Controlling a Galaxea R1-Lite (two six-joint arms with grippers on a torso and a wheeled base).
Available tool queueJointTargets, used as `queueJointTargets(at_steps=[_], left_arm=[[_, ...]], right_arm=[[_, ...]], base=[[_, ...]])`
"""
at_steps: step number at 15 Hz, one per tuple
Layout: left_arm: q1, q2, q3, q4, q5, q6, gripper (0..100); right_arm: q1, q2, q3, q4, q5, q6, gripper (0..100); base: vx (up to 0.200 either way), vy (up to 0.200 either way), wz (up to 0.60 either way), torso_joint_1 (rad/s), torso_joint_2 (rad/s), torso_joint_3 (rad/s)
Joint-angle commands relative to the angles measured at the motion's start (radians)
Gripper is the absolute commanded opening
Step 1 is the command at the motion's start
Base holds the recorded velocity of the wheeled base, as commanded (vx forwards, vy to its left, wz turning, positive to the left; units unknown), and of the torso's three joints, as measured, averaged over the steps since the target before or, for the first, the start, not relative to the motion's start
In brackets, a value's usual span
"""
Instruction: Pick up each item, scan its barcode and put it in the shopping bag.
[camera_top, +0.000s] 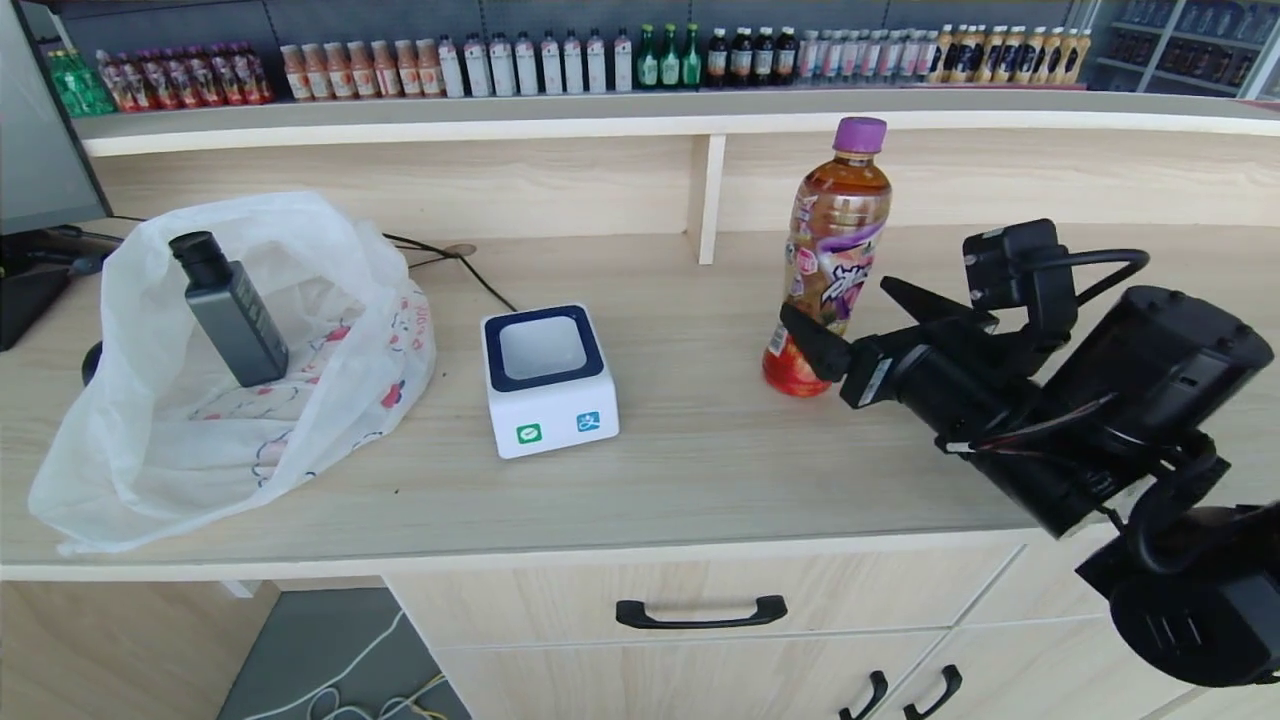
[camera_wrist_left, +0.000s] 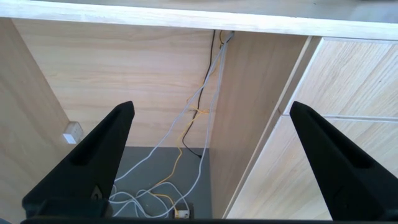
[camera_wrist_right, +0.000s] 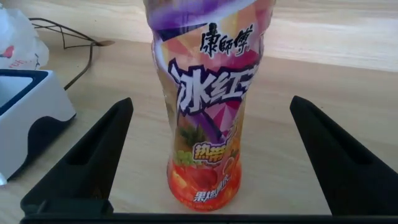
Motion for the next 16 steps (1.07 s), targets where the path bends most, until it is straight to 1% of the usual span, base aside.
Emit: queueJointTargets(at_steps=[1,3,13,15,16], left_arm=[[0.0,0.0,0.0,0.0,0.0,0.0,100],[0.0,0.0,0.0,0.0,0.0,0.0,100],[0.0,0.0,0.0,0.0,0.0,0.0,100],[0.0,0.0,0.0,0.0,0.0,0.0,100],[0.0,0.0,0.0,0.0,0.0,0.0,100]], right_arm=[[-0.027,-0.011,-0.121,0.116,-0.019,-0.005,100],[-0.027,0.002,-0.133,0.141,-0.031,-0.005,100],[-0.018,0.069,-0.168,0.141,-0.029,-0.004,100],[-0.018,0.08,-0.193,0.142,-0.029,-0.004,100],[-0.017,0.101,-0.231,0.142,-0.029,-0.004,100]], base=[[0.0,0.0,0.0,0.0,0.0,0.0],[0.0,0.0,0.0,0.0,0.0,0.0],[0.0,0.0,0.0,0.0,0.0,0.0],[0.0,0.0,0.0,0.0,0.0,0.0],[0.0,0.0,0.0,0.0,0.0,0.0]])
